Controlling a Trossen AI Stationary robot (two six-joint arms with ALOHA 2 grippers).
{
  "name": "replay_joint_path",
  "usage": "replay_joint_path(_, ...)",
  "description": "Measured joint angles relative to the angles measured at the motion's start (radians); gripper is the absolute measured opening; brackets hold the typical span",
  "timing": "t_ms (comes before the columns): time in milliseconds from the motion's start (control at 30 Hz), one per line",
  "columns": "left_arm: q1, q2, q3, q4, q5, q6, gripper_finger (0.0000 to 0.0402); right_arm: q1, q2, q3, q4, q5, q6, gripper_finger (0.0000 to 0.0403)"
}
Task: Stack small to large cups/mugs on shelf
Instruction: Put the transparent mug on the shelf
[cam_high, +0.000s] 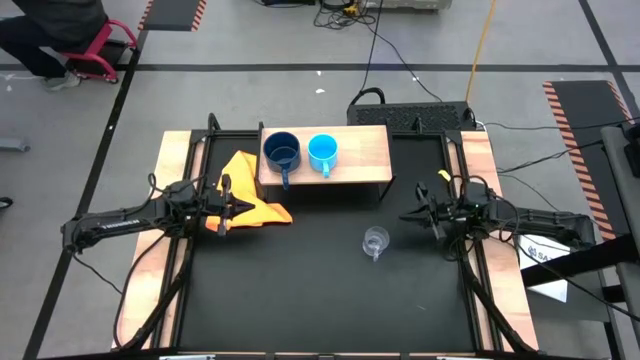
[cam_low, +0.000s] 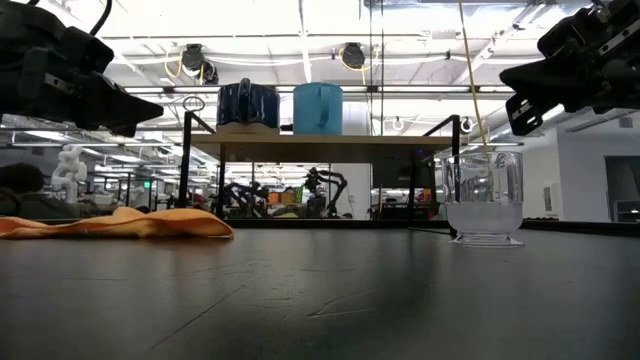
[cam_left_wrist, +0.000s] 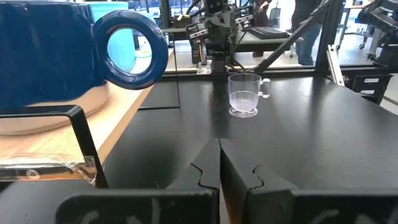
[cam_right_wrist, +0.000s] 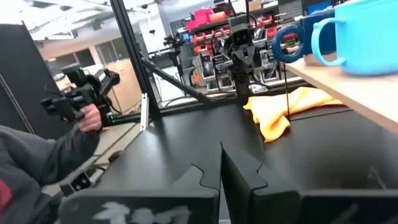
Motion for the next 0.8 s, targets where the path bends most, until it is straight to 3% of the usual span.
replay_joint_path(267, 0.000, 0.045, 0.000, 0.000, -0.001, 0.001, 0.0027, 0.000, 0.000, 0.000, 0.038, -0.001, -0.040, 0.0000)
replay_joint_path(600, 0.000, 0.111, 0.000, 0.000, -0.002, 0.050, 0.0003, 0.000, 0.052, 0.002, -0.012, 0.030, -0.215, 0.0000)
replay_joint_path(800, 0.000, 0.111, 0.000, 0.000, -0.002, 0.049, 0.0022, 0.000, 0.108, 0.084, -0.066, 0.023, -0.237, 0.0000)
